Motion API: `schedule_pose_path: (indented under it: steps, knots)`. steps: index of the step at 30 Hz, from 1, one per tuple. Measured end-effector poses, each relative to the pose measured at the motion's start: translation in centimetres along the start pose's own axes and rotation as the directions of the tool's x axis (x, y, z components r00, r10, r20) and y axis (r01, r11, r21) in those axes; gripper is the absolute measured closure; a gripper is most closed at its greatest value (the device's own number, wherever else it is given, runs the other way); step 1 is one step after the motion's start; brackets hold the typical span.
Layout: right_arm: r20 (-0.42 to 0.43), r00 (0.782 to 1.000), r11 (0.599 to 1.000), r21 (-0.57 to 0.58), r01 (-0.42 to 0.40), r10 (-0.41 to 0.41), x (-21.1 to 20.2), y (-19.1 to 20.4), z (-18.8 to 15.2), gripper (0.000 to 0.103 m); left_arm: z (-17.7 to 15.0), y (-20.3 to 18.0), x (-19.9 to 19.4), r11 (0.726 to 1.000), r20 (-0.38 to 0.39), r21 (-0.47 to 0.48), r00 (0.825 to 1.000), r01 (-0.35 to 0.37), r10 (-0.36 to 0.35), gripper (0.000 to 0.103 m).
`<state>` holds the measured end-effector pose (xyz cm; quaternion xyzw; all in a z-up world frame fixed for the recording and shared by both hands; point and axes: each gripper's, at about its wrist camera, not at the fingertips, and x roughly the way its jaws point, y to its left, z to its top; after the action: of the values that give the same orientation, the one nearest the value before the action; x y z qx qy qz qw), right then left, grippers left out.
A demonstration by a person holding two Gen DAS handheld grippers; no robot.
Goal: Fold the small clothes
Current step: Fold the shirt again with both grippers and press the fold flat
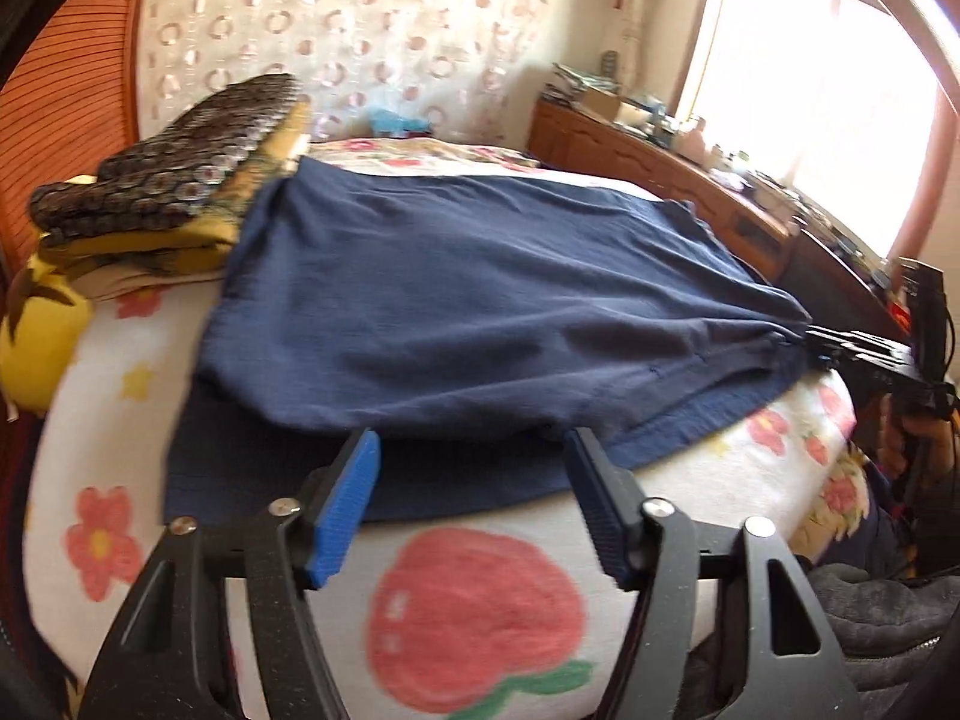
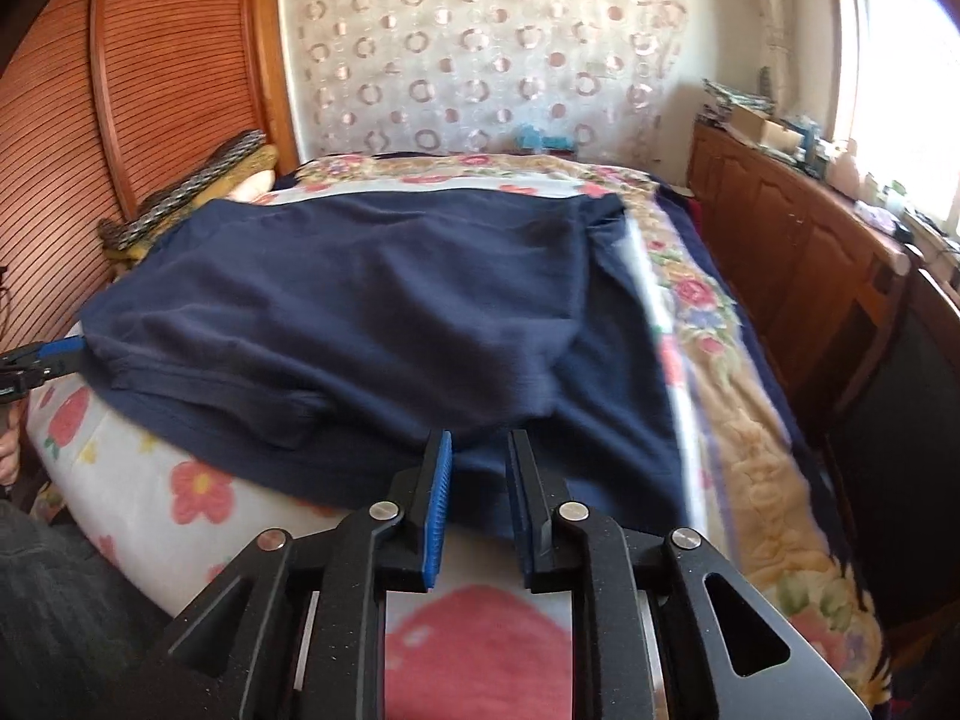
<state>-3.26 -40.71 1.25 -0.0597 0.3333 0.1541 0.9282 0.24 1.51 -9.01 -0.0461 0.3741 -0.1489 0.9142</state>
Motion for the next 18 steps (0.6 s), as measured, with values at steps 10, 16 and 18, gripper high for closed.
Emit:
schedule_pose_path:
  steps: [10,16,18]
  knots:
    - [-0.034,0.992,0.991,-0.036,-0.126,0.124,3.6,5.8,-0.4,0.075,0.0,-3.4,2.6,0.995,-0.076,0.066,0.995,0.074,-0.069,0.048]
    - [-0.017,0.988,0.988,-0.009,-0.154,0.154,4.9,6.0,0.3,0.099,0.1,-3.8,2.2,0.993,-0.067,0.084,0.994,0.087,-0.081,0.094]
    - [-0.009,0.98,0.98,0.004,-0.197,0.197,4.2,5.6,0.1,0.099,-0.1,-4.1,0.9,0.991,-0.059,0.091,0.994,0.094,-0.089,0.094]
